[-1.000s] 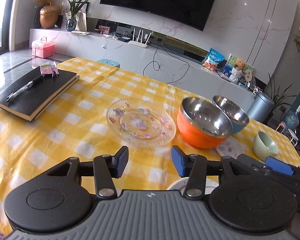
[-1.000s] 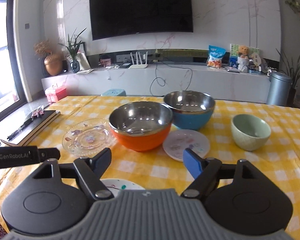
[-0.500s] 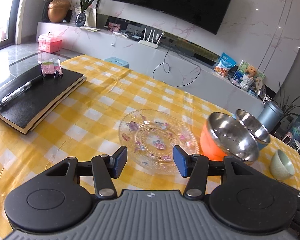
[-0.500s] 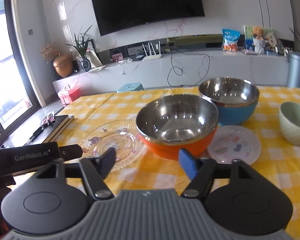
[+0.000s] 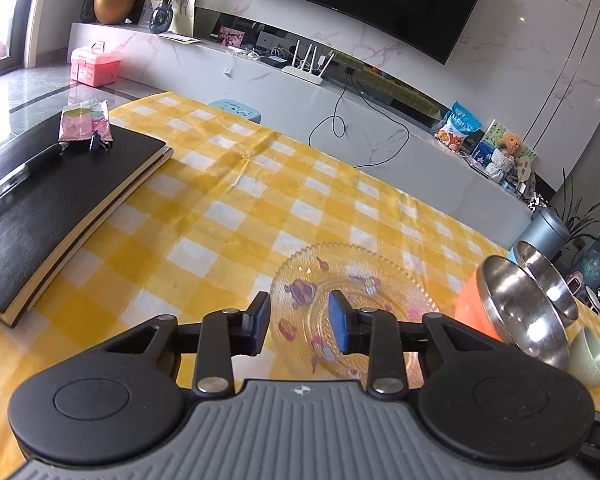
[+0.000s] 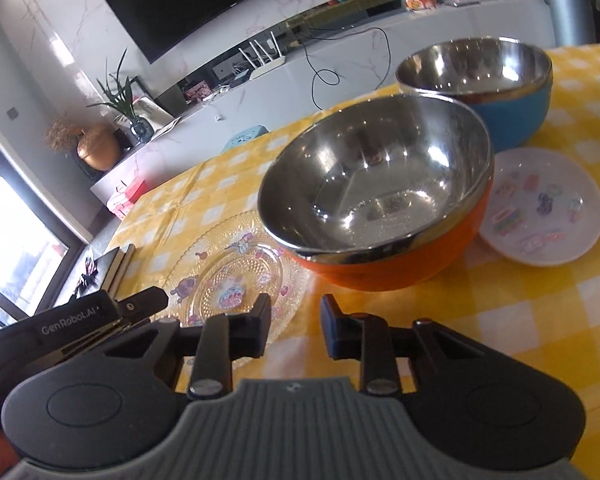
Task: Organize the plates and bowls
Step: 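Close both grippers on the rim of the clear glass plate, then lift the glass plate and lower it onto the painted plate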
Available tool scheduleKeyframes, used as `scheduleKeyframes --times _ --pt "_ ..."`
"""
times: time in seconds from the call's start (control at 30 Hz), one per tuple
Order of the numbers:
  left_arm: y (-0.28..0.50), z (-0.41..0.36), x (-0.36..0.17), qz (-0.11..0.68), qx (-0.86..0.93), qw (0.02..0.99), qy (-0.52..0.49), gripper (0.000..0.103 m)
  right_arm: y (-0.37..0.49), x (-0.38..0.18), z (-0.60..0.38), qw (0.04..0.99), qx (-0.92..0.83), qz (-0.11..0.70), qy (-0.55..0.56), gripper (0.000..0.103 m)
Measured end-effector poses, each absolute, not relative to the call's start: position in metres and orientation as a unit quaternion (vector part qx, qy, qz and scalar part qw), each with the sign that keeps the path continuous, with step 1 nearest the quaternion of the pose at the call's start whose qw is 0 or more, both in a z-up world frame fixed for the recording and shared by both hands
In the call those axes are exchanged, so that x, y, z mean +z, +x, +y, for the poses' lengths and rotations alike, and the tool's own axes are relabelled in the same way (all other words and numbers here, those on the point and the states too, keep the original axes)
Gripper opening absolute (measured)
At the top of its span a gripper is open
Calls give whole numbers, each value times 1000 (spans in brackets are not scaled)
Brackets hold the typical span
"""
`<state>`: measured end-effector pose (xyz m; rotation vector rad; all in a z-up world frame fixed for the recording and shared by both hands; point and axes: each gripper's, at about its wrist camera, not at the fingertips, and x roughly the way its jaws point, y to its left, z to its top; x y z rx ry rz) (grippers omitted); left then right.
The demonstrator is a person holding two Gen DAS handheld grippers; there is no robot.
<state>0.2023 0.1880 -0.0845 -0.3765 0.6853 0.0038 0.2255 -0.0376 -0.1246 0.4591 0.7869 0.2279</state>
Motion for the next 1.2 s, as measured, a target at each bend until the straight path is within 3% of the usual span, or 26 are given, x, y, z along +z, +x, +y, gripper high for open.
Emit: scheduleKeyframes --times 0.37,0.67,1.2 --pt "226 197 -100 357 -17 915 -188 17 237 -133 -30 888 97 383 234 16" --pt "227 199 -100 356 -17 915 -188 15 237 -136 -31 890 100 380 233 10" --pt "184 205 -81 345 6 919 -191 11 214 -122 -34 884 129 384 235 10"
